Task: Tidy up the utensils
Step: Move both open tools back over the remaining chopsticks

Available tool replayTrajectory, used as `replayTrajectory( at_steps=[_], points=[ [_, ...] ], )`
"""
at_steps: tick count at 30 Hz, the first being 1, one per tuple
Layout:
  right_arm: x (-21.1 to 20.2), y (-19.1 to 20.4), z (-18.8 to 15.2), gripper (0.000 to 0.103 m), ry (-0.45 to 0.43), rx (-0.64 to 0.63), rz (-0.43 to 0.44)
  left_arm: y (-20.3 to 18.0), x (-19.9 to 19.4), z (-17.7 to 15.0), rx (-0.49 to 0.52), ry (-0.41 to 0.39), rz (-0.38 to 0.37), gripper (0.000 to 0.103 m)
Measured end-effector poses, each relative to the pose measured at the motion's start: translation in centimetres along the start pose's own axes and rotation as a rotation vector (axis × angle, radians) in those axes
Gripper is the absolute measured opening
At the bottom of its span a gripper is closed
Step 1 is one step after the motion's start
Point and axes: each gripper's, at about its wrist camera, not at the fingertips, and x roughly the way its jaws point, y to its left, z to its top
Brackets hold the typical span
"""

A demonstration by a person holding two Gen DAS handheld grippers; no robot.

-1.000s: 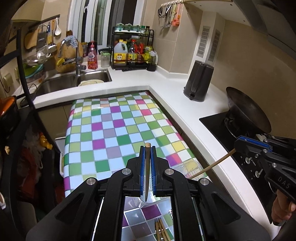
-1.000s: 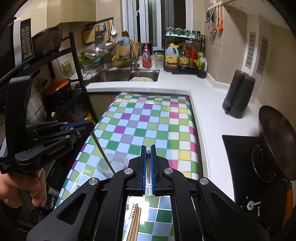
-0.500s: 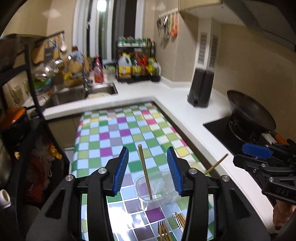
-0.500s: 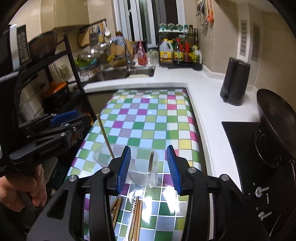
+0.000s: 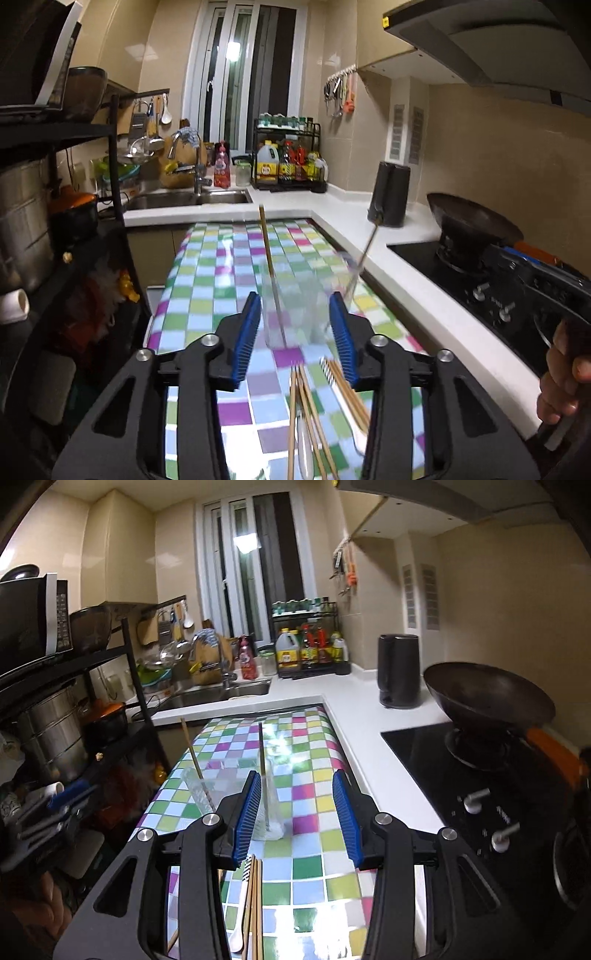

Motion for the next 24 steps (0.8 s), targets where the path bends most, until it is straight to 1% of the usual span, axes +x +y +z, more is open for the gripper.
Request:
replayTrajectory(
  at_steps=[2,3,4,5,6,7,9,10,12,14,16,18,19,21,24],
  points=[
    [0.4,1.0,-1.9,0.039,0.031,-0.05,0.021,0.1,-1.0,-2.2,0.003,0.004,-0.007,0.032],
    [0.9,1.6,-2.5,0.036,0.052,-0.085,0.016,0.2,-1.3,-3.5,0.005,0.01,-0.006,0.032],
    [1.1,1.5,-3.0,0.035,0.064,-0.088,-0.011,0.2,-1.7,-4.8,0.01,0.016,-0.006,0.032],
    [1.3,1.0,-3.7,0.033,0.077,-0.037,-0.041,0.3,-1.9,-5.8,0.014,0.022,-0.006,0.032],
    [1.0,0.7,-4.8,0.03,0.087,0.018,-0.046,0.5,-1.9,-7.0,0.016,0.031,-0.006,0.032],
    [1.0,0.9,-6.1,0.03,0.108,0.025,-0.032,0.6,-1.9,-7.8,0.012,0.04,-0.008,0.032],
    [1.4,2.3,-9.0,0.029,0.184,-0.074,-0.02,1.0,-1.9,-9.9,-0.013,0.063,-0.021,0.032],
    [1.6,2.5,-10.5,0.029,0.226,-0.097,-0.023,1.1,-1.9,-10.9,-0.017,0.076,-0.027,0.032],
    [2.1,2.5,-13.5,0.029,0.329,-0.089,-0.028,1.2,-1.9,-13.0,-0.006,0.099,-0.027,0.032],
    [2.3,2.8,-15.7,0.029,0.4,-0.098,-0.038,1.1,-2.0,-14.8,0.001,0.108,-0.034,0.032],
    [2.3,3.0,-16.4,0.029,0.418,-0.077,-0.028,1.3,-2.1,-16.4,-0.005,0.109,-0.043,0.032],
    [2.5,3.1,-16.8,0.029,0.41,-0.077,-0.052,1.8,-2.0,-17.9,-0.021,0.119,-0.05,0.032],
    [2.6,3.1,-17.1,0.029,0.423,-0.068,-0.053,1.9,-1.9,-18.5,-0.026,0.127,-0.05,0.032],
    [3.0,2.9,-17.6,0.029,0.442,-0.057,-0.071,2.4,-1.5,-19.3,-0.045,0.141,-0.053,0.032],
    [3.6,3.0,-18.2,0.029,0.48,-0.056,-0.063,2.7,-1.2,-19.9,-0.061,0.148,-0.056,0.032]
  ],
)
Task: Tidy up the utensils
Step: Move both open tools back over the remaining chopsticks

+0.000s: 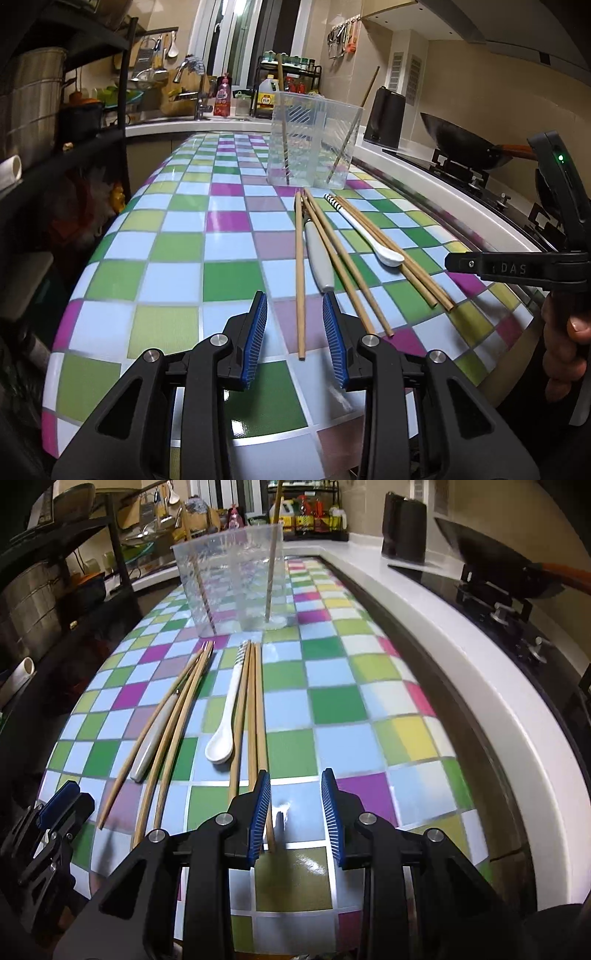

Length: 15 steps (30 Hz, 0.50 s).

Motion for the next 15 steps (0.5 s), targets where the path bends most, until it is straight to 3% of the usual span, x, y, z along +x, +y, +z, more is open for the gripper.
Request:
replayTrajectory(
  at_steps=[9,15],
  points=[
    [1.6,1.2,-0.6,0.024,0.062,-0.06,0.029,-0.1,1.0,-0.4,-0.002,0.03,0.012,0.032],
    [1.4,0.6,-0.6,0.02,0.063,-0.03,0.01,-0.5,1.2,-0.5,0.013,0.042,0.021,0.032]
  ],
)
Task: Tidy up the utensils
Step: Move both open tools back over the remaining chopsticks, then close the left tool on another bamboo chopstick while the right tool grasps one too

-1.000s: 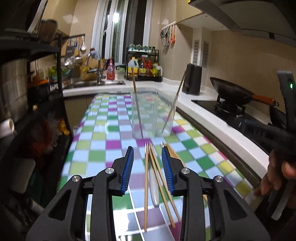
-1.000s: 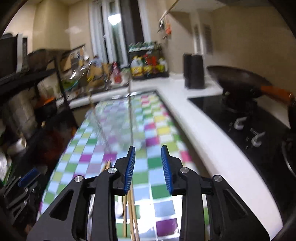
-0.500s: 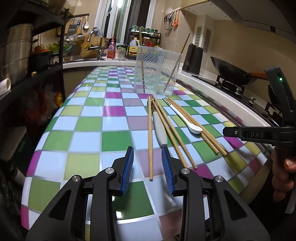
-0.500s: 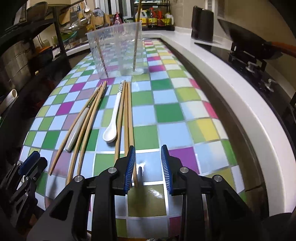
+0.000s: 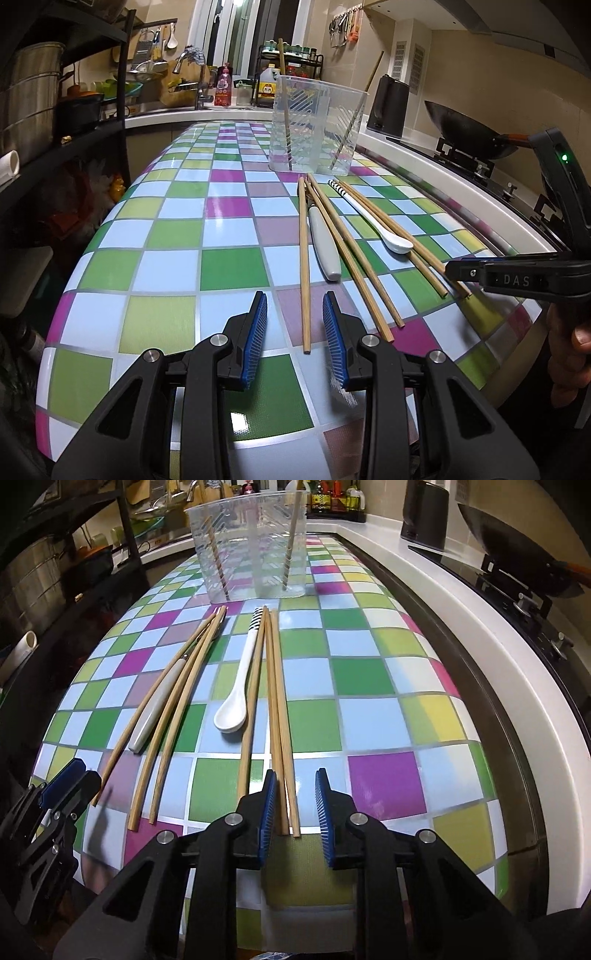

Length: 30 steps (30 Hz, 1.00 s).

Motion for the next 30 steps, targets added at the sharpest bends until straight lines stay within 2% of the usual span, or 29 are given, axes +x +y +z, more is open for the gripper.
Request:
replayTrajectory(
  at_steps=[8,13,21,30],
  points=[
    [-0.3,-0.8,0.1,0.019,-0.007,0.04,-0.006,-0.3,0.3,-0.3,0.003,0.012,0.018,0.032],
    [0.0,0.1,-0.1,0.016,0.001,-0.005,-0.019,-0.5,0.3,-0.3,0.01,0.015,0.024,0.032],
    [0.4,0.7,-0.1,0.014,0.035,-0.03,0.023,-0.6,0.2,-0.4,0.02,0.013,0.032,0.032],
    [-0.6,-0.8,0.3,0.012,-0.016,0.057,0.02,-0.6,0.1,-0.4,0.025,0.011,0.042,0.032]
  ],
)
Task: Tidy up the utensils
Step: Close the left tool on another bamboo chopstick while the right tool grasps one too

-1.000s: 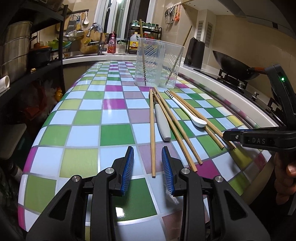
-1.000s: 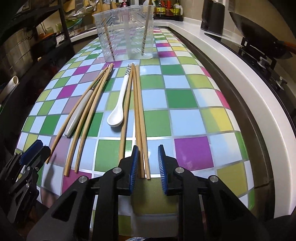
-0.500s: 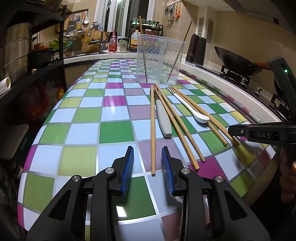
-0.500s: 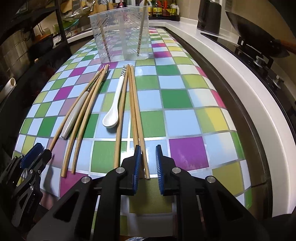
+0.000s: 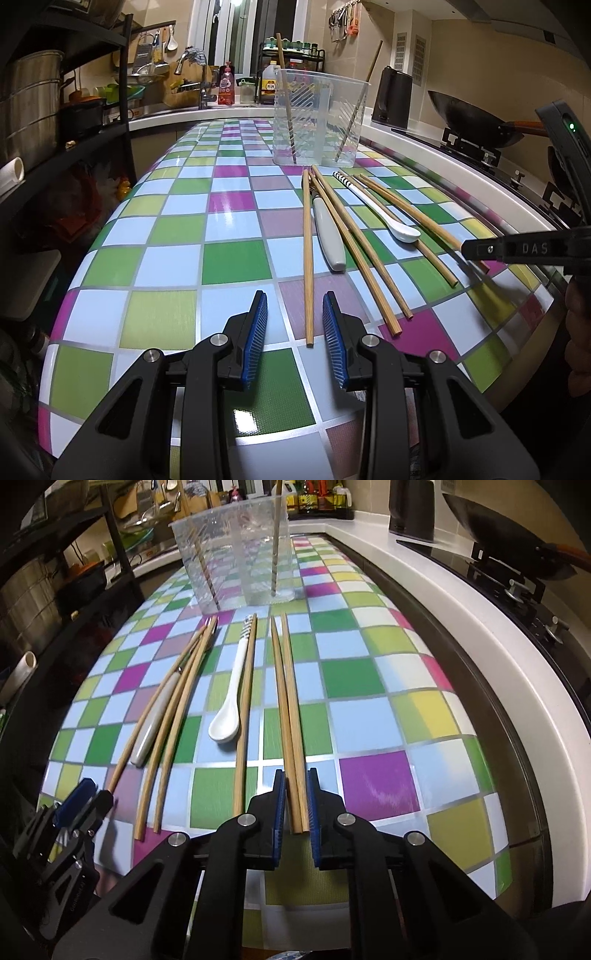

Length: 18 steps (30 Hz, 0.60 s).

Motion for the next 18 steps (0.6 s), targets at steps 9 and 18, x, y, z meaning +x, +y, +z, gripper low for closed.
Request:
replayTrajectory(
  at_steps=[9,18],
  points=[
    [1.3,-0.1,0.0,0.016,0.061,0.011,0.021,-0.1,0.1,0.0,-0.002,-0.001,-0.002,0.032],
    [0.8,-0.8,0.3,0.013,0.031,0.048,-0.002,-0.2,0.1,0.1,-0.001,-0.002,-0.002,0.032]
  ],
)
